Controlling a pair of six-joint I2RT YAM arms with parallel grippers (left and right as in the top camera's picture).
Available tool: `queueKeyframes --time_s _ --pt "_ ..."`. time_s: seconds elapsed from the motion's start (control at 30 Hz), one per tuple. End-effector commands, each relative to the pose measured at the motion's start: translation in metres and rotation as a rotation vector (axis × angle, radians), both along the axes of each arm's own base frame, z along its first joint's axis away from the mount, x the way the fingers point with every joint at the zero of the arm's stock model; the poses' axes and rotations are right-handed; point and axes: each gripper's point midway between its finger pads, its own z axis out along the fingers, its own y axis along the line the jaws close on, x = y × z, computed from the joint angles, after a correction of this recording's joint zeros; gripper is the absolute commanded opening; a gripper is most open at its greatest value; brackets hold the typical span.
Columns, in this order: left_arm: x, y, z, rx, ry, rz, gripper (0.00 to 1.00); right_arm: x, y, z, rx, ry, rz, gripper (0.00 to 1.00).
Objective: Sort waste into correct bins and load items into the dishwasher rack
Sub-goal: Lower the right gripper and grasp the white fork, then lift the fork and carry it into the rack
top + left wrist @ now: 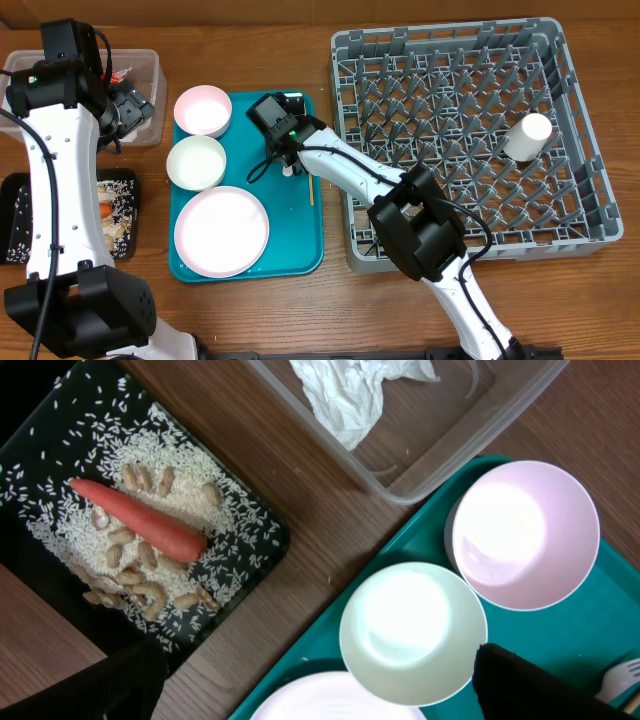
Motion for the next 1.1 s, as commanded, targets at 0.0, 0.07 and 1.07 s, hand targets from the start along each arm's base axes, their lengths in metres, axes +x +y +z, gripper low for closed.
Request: queueKeyframes --time_s 0.0,0.07,1.07 --pt "0.002 0.0 0.003 -0.007 -0.017 0.018 1.0 -0.007 -0.003 -0.025 -0.033 0.037 -0.01 0.56" --pt "0.002 0.0 0.003 -0.007 -0.017 0.018 1.0 -0.007 -0.004 -0.025 -0.034 0.039 -0.01 0.49" --pt "0.002 0.0 0.003 -0.007 -0.017 0.018 1.0 -0.03 -0.001 -0.044 -0.11 0.12 0.023 0.16"
